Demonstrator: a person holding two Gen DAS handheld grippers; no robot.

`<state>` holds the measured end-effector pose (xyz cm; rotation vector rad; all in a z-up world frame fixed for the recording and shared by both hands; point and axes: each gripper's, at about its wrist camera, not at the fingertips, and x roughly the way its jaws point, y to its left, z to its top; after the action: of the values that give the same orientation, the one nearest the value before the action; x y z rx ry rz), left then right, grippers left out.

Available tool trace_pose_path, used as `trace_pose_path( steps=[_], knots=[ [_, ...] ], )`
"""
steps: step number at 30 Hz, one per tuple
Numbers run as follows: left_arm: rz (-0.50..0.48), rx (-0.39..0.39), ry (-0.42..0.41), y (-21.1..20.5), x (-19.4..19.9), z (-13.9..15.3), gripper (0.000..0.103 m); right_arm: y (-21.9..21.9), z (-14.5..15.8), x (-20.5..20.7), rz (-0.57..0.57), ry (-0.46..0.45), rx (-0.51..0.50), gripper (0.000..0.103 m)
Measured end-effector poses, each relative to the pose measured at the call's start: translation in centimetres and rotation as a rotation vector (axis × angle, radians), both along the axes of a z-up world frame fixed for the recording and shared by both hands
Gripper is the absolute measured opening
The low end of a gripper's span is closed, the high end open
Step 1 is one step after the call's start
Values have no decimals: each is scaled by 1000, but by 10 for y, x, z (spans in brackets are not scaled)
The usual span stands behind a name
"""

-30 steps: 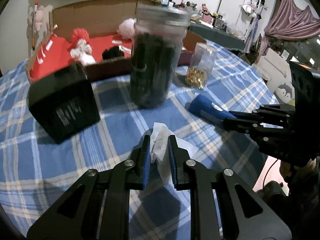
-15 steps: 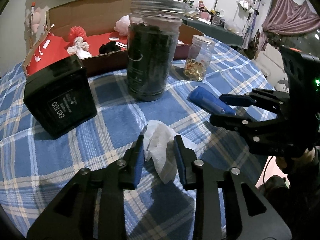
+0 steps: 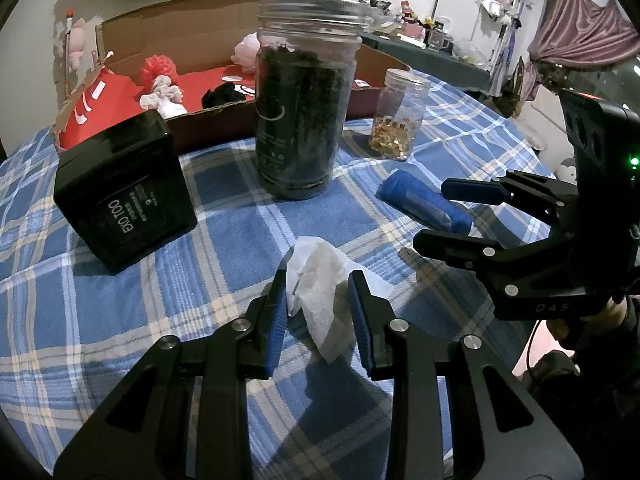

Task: Organize soft objects
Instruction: 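Carry the white tissue and blue sponge roll up into the cardboard box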

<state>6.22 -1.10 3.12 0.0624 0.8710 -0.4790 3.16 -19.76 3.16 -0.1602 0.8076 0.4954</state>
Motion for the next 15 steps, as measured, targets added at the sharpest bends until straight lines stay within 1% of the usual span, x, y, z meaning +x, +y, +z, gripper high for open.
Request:
trace_pose_path(
  steps=[9,11,15],
  knots=[
    [17,17,-8,-3,-1,0,28,-4,0,-1,-5,-2,24,77],
    [18,14,-8,-3,-2,0,28,-4,-1,-2,-3,-3,25,80],
    [23,10,-10,-4,-3,0,28,-6,0,-3,-3,-7,30,83]
  ],
)
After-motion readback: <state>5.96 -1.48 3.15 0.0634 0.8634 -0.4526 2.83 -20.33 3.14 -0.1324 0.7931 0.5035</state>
